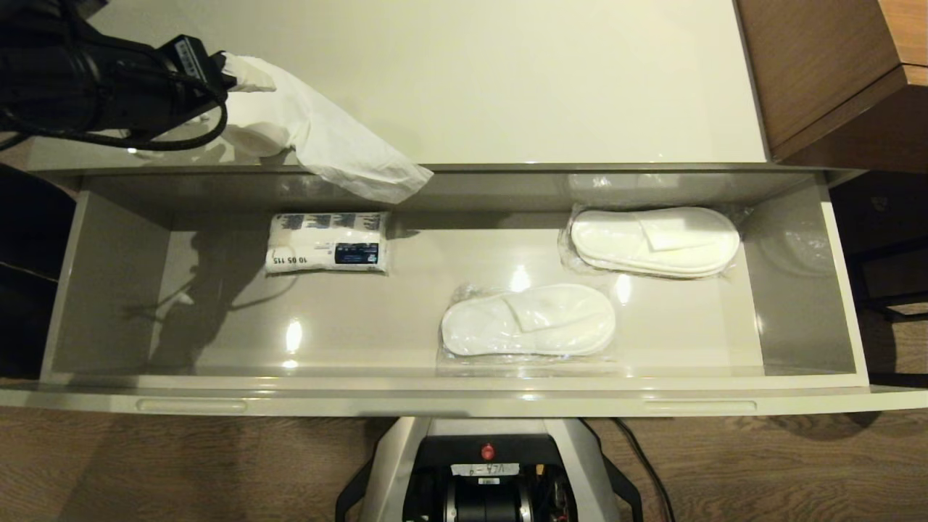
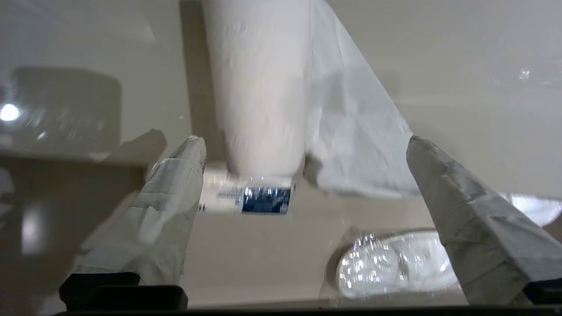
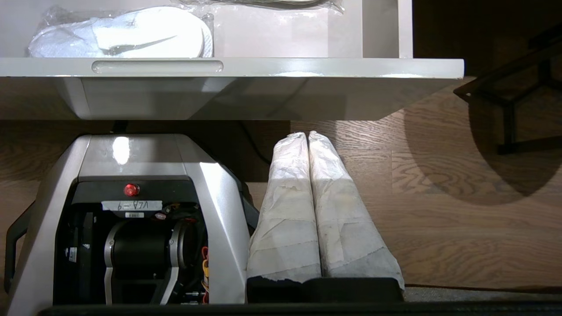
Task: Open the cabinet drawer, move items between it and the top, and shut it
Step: Place the roll paper on the table, then close the drawer
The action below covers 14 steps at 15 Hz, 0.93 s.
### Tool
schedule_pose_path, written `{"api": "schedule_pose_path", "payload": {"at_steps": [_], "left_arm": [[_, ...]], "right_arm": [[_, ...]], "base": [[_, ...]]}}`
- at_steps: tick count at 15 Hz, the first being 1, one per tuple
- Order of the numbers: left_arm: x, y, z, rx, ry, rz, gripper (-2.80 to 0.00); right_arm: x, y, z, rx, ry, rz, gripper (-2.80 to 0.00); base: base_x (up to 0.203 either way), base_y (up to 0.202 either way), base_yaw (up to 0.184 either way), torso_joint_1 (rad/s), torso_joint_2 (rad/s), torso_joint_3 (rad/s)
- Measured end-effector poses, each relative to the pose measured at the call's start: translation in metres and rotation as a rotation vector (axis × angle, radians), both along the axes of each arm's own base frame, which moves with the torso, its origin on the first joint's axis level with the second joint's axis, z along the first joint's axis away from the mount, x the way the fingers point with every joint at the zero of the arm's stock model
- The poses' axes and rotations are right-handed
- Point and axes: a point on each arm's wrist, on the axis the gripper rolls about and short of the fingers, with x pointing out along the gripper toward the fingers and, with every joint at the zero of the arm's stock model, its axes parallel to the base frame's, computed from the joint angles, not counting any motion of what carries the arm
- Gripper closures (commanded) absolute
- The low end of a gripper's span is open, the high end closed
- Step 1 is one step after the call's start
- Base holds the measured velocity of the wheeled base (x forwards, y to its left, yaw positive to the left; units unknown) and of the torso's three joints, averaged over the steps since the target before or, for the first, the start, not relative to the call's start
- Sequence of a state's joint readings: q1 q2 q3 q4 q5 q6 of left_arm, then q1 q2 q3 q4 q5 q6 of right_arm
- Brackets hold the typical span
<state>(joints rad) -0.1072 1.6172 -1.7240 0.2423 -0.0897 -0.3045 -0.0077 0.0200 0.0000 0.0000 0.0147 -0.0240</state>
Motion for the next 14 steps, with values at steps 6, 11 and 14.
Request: {"api": "schedule_pose_path", "payload": {"at_steps": [6,11,14], "left_arm": [[-0.05,0.005,-0.006,0.004,0.029,-0.009,0.0],[-0.129,0.011,-0.055,0.02,0.209,-0.034,0.0],[-0.148,0.013,-0.056,0.018,0.188,-0.036,0.0]], "right_arm": [[0.0,0.0,0.0,0.0,0.0,0.0,0.0],[0.0,0.0,0.0,0.0,0.0,0.0,0.0],[0.0,0.0,0.0,0.0,0.0,0.0,0.0]], "base": [[0.0,0.0,0.0,0.0,0.0,0.0],[0.0,0.0,0.0,0.0,0.0,0.0],[0.0,0.0,0.0,0.0,0.0,0.0]]}}
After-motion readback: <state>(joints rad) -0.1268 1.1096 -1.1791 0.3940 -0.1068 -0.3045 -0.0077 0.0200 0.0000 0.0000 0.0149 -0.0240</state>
